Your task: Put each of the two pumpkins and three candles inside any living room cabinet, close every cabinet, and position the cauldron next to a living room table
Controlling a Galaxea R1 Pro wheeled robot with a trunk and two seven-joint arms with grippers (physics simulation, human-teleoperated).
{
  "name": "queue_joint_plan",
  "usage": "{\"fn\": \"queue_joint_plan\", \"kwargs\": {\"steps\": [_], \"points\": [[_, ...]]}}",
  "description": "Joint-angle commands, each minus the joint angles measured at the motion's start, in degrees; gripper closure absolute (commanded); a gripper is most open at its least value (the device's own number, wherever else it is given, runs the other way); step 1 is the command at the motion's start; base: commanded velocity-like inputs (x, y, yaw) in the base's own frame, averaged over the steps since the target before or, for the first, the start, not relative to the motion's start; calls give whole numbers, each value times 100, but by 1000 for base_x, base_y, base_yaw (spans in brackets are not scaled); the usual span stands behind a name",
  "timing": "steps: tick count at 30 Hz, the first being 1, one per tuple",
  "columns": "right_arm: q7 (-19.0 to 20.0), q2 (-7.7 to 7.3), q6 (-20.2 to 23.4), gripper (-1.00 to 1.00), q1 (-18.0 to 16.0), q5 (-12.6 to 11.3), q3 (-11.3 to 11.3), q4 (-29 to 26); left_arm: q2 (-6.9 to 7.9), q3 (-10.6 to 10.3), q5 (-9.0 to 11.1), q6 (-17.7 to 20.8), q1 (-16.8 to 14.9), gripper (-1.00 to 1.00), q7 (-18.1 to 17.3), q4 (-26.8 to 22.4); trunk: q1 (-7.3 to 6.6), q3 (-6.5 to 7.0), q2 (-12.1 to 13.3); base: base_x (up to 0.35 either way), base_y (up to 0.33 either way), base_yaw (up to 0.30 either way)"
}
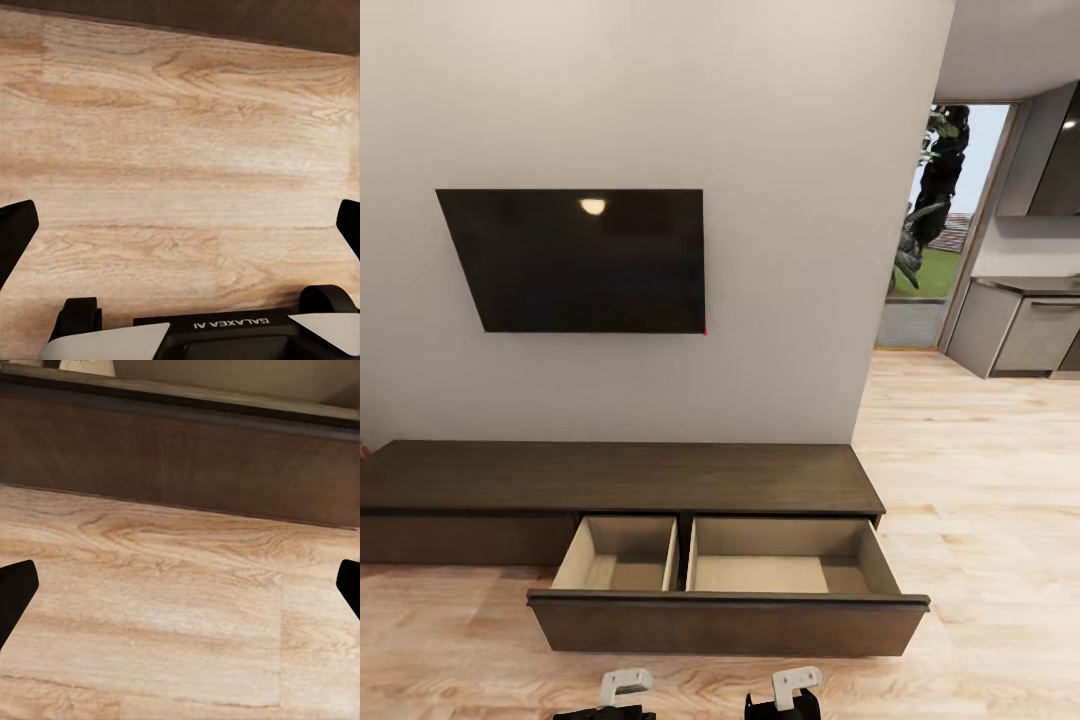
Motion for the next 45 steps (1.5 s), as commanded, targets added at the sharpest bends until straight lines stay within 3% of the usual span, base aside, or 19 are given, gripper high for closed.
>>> {"fn": "queue_joint_plan", "kwargs": {"steps": [1,12,45], "points": [[-24,0,-21,-100,-5,-54,49,-5,1,-49,61,32,-1,-100,-11,-9,0,-6,-4,0,0,0],[-32,16,-25,-100,-5,-58,52,-256,3,-45,63,32,-1,-100,-1,-9,0,-6,-4,0,0,59],[-33,17,-34,-100,-5,-62,48,-282,20,-45,63,32,-1,-100,14,-9,0,-6,-4,0,0,283]]}}
